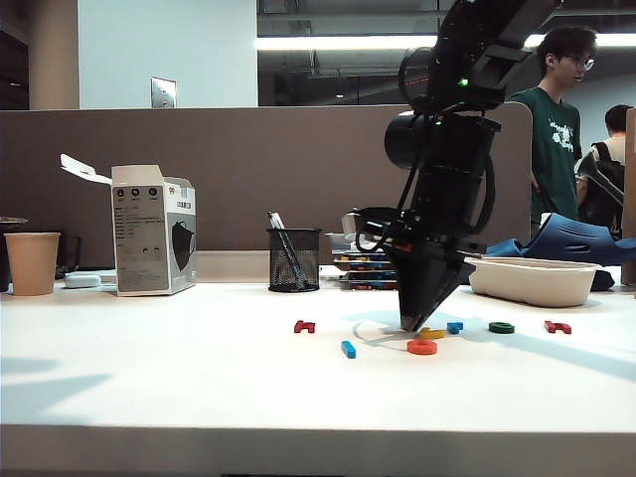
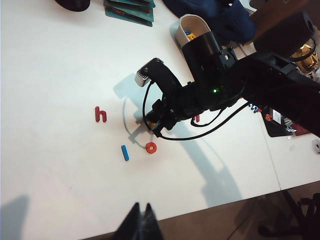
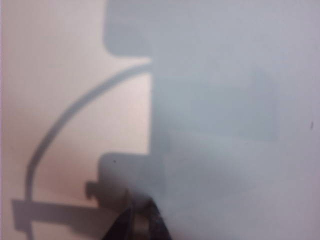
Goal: Select the appropriate letters from the row of letter magnets placed on the table to arrange into the word "love".
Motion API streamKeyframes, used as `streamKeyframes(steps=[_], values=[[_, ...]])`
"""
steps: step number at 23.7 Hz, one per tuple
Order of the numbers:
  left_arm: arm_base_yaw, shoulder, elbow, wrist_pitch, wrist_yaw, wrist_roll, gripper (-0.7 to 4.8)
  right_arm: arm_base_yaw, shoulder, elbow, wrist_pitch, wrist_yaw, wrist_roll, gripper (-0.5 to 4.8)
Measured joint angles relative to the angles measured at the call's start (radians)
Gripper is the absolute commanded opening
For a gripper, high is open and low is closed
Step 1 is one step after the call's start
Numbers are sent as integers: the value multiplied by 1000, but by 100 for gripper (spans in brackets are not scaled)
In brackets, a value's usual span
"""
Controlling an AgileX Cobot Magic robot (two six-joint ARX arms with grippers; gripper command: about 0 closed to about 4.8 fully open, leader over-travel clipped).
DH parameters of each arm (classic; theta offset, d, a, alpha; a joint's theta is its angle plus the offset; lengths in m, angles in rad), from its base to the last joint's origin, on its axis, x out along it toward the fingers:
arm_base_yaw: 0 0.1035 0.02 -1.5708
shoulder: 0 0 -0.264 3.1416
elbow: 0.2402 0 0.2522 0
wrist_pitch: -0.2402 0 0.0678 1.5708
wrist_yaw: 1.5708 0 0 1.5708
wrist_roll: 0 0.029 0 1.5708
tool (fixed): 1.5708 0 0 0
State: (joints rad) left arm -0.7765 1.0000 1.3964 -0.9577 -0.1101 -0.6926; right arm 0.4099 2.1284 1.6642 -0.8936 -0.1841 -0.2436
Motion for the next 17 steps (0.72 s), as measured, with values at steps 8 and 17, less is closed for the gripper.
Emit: streamKeyframes(steps=[8, 17], values=[[0, 0, 0, 0, 0, 0, -5, 3, -2, 1, -9, 0, 3, 58], [0, 0, 0, 0, 0, 0, -5, 3, -5, 1, -50, 1, 4, 58]])
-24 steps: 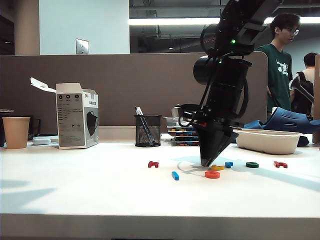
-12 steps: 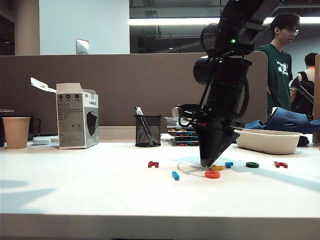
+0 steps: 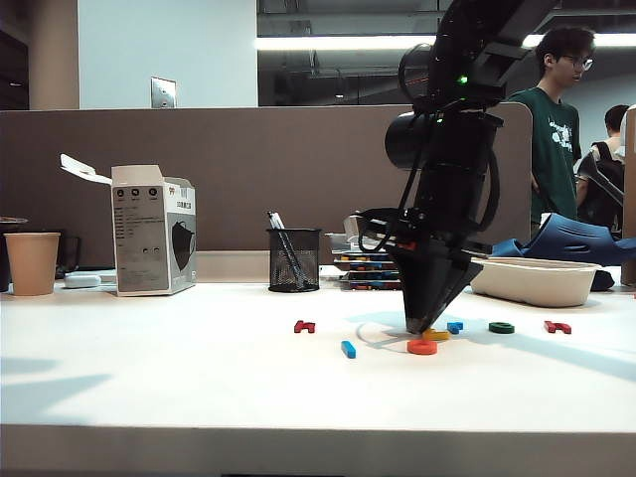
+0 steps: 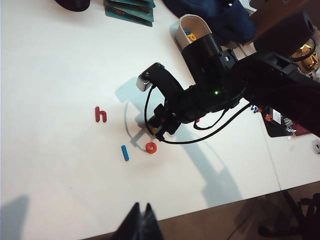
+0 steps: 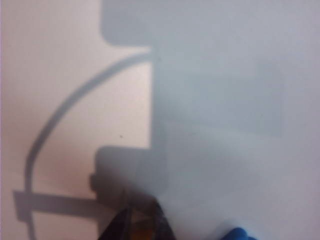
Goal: Select the appropriate letters from the row of letter magnets placed on the table to arrange into the word "love".
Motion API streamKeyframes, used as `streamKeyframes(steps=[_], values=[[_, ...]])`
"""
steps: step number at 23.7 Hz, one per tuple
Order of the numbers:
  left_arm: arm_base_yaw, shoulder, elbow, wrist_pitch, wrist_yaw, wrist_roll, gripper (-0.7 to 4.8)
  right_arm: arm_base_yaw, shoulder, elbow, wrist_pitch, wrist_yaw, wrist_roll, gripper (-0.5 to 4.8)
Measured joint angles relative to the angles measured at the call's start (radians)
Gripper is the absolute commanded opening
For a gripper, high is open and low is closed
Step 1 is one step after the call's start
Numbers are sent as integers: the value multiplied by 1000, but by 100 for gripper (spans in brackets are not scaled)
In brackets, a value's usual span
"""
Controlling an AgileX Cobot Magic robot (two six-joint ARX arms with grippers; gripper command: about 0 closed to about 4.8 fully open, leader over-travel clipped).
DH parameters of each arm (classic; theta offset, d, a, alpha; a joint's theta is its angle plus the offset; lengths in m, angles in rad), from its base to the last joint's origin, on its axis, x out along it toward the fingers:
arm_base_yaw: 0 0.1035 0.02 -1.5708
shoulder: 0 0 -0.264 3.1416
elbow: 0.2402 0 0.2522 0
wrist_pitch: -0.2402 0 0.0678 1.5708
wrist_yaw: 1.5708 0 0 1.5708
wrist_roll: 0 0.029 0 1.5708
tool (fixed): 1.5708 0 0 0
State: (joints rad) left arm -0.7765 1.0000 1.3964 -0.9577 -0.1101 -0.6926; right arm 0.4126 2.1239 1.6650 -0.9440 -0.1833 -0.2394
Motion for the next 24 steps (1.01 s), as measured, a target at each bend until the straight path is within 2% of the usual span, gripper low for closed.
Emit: streamKeyframes(steps=[10, 13, 24], values=[[0, 0, 0, 0, 0, 0, -5, 0, -1, 0, -42, 2, -1, 58], [0, 0, 0, 0, 0, 0, -5, 0, -4, 1, -68, 53, -19, 58], [0, 0, 0, 0, 0, 0, -5, -8, -5, 2, -144, 60, -37, 58]])
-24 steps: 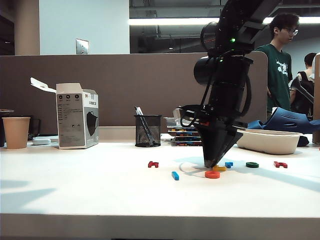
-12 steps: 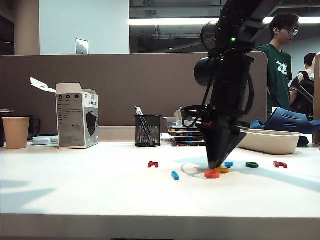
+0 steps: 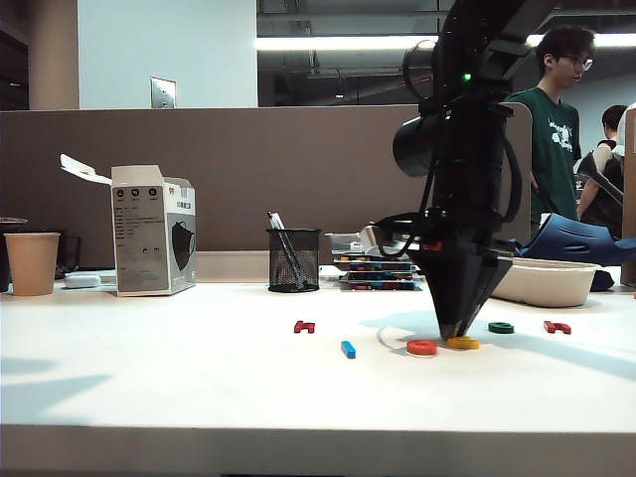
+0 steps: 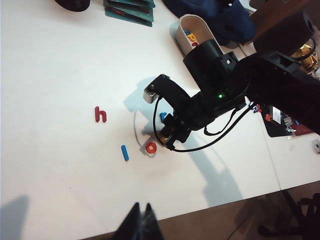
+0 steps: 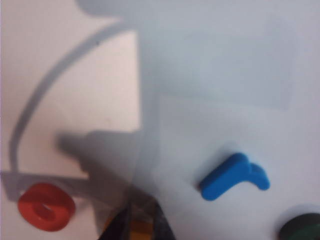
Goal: Select the appropriate letters from the row of letter magnets placed on the table to arrange into the word "love".
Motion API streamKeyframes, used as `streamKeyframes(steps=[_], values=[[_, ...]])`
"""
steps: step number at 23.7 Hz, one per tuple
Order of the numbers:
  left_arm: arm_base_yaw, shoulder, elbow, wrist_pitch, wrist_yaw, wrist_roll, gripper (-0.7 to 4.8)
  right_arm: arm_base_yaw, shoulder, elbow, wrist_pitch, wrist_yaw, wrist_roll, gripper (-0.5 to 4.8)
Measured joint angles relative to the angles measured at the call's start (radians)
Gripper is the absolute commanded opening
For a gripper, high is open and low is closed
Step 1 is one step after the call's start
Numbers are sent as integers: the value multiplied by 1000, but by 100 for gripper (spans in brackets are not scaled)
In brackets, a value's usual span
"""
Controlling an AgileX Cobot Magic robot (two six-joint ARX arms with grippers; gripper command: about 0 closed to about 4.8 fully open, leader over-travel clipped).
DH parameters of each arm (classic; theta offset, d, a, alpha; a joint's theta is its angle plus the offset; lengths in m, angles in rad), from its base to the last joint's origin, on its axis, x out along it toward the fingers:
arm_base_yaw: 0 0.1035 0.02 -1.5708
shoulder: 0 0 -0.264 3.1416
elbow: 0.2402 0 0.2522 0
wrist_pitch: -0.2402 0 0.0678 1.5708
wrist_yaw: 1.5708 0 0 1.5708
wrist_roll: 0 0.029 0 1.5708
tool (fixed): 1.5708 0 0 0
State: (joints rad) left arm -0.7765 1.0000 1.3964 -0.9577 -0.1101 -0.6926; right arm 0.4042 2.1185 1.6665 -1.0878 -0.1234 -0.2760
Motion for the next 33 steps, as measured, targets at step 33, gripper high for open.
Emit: streamKeyframes(steps=[33], values=[[0, 0, 0, 0, 0, 0, -5, -2, -13, -6, -44, 12, -4, 57]])
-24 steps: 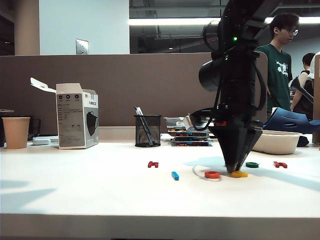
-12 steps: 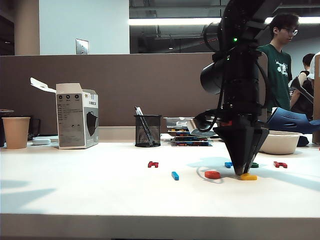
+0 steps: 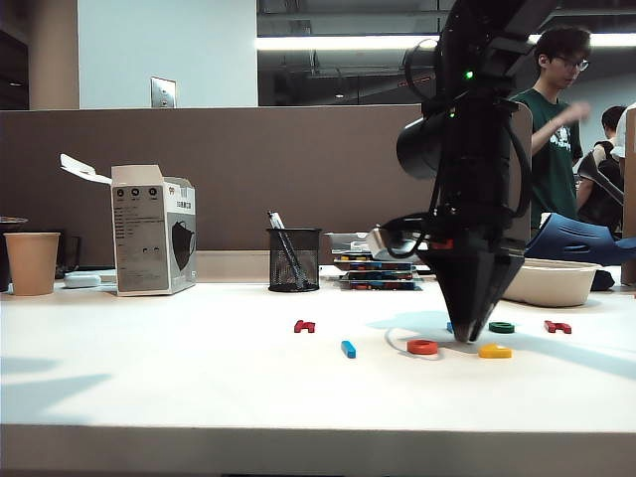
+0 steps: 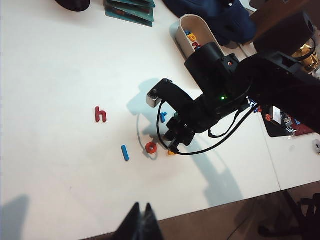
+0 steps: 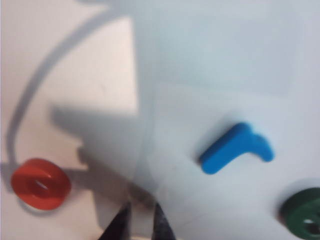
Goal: Select the appropriate letters from the row of letter magnets placed on the table to arrange into the word "love".
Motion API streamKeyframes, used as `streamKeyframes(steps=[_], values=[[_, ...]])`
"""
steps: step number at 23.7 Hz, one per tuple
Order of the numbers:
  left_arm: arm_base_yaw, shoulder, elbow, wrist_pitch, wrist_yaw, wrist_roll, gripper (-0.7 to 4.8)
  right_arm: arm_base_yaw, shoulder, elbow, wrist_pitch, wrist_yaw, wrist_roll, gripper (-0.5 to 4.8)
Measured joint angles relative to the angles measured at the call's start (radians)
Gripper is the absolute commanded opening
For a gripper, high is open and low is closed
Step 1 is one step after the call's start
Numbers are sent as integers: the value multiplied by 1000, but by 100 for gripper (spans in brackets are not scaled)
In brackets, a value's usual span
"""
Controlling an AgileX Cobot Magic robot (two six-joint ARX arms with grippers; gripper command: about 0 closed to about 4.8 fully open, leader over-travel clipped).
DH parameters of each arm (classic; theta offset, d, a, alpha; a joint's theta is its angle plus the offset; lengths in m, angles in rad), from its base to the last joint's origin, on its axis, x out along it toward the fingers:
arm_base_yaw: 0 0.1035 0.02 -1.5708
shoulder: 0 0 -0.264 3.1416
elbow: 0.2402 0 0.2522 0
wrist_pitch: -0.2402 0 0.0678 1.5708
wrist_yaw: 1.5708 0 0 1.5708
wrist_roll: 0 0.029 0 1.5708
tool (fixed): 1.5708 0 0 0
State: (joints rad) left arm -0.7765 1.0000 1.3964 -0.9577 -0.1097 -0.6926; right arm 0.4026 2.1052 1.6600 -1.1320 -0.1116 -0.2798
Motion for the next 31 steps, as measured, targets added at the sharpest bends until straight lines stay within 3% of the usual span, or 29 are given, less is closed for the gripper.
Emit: streamKeyframes(steps=[9, 25, 29, 31], values=[[0, 0, 0, 0, 0, 0, -5, 0, -106, -1, 55, -40, 0, 53], [0, 0, 0, 0, 0, 0, -5, 0, -547, -5, 36, -42, 77, 48], [0, 0, 0, 0, 0, 0, -5, 0, -706, -109, 91, -42, 148, 48], [0, 0, 0, 0, 0, 0, -5, -13, -811, -241, 167, -7, 228, 49]])
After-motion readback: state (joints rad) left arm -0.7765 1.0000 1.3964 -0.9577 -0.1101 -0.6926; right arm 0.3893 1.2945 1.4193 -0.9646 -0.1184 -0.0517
